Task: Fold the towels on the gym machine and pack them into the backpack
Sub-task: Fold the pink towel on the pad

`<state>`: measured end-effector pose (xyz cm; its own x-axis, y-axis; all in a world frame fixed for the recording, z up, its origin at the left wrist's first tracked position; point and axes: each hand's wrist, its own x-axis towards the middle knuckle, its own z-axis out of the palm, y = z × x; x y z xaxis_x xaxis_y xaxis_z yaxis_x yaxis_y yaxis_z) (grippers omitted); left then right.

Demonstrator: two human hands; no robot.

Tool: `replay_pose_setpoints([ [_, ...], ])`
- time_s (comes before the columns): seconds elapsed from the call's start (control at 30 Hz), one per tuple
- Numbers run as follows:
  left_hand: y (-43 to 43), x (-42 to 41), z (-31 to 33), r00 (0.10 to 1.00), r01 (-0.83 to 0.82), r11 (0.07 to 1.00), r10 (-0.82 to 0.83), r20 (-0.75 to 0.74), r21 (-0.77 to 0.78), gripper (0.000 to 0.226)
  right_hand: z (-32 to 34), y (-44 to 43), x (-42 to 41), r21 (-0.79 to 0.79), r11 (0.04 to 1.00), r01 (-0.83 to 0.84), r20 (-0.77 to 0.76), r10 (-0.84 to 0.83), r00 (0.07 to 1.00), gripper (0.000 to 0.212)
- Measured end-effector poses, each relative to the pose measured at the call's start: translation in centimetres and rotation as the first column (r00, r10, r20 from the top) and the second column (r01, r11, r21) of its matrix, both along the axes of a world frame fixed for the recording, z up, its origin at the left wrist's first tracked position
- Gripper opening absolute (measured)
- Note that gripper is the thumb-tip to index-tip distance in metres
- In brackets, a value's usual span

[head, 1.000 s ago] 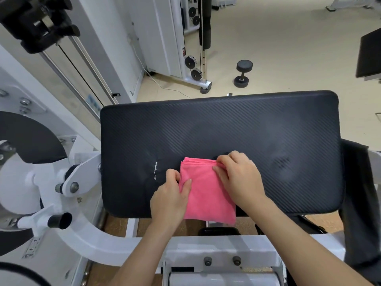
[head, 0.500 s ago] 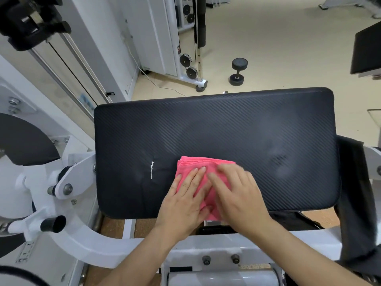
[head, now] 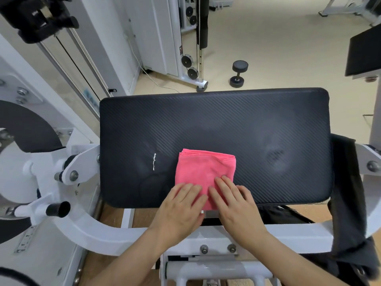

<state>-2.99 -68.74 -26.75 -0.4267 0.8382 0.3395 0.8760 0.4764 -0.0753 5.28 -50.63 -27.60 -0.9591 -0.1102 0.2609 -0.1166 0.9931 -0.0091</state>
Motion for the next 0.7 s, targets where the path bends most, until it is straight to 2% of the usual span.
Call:
replay_pose_setpoints([
  [0.17, -0.2, -1.0, -1.5, 0.999, -0.001, 0.999, 0.003, -0.048, 0.036, 0.045, 0.3, 1.1, -0.5, -0.088, 0.995, -0.054, -0.052, 0.049, 0.997, 0.036],
  [0.33, 0.2, -1.4, -0.4, 0.998, -0.053, 0.991, 0.057, -0.030, 0.120, 0.035, 3.0, 2.2, -0.8, -0.142, 0.987, -0.069, 0.051, 0.077, 0.996, 0.030],
  [0.47, 0.1, -0.8, 0.4, 0.993, -0.047, 0.990, 0.032, 0.112, 0.132, 0.026, 4.1, 2.8, 0.3, -0.087, 0.988, -0.125, 0.069, 0.131, 0.989, 0.025],
  [0.6, 0.4, -0.2, 1.9, 0.956, -0.073, 0.997, 0.069, 0.287, 0.004, 0.028, 3.5, 3.4, 0.8, -0.022, 0.992, -0.125, 0.130, 0.127, 0.983, 0.045],
  [0.7, 0.6, -1.0, 3.2, 0.875, -0.147, 0.989, 0.127, 0.468, 0.006, 0.034, 3.3, 3.8, 0.1, -0.114, 0.989, -0.095, 0.152, 0.112, 0.982, 0.036],
])
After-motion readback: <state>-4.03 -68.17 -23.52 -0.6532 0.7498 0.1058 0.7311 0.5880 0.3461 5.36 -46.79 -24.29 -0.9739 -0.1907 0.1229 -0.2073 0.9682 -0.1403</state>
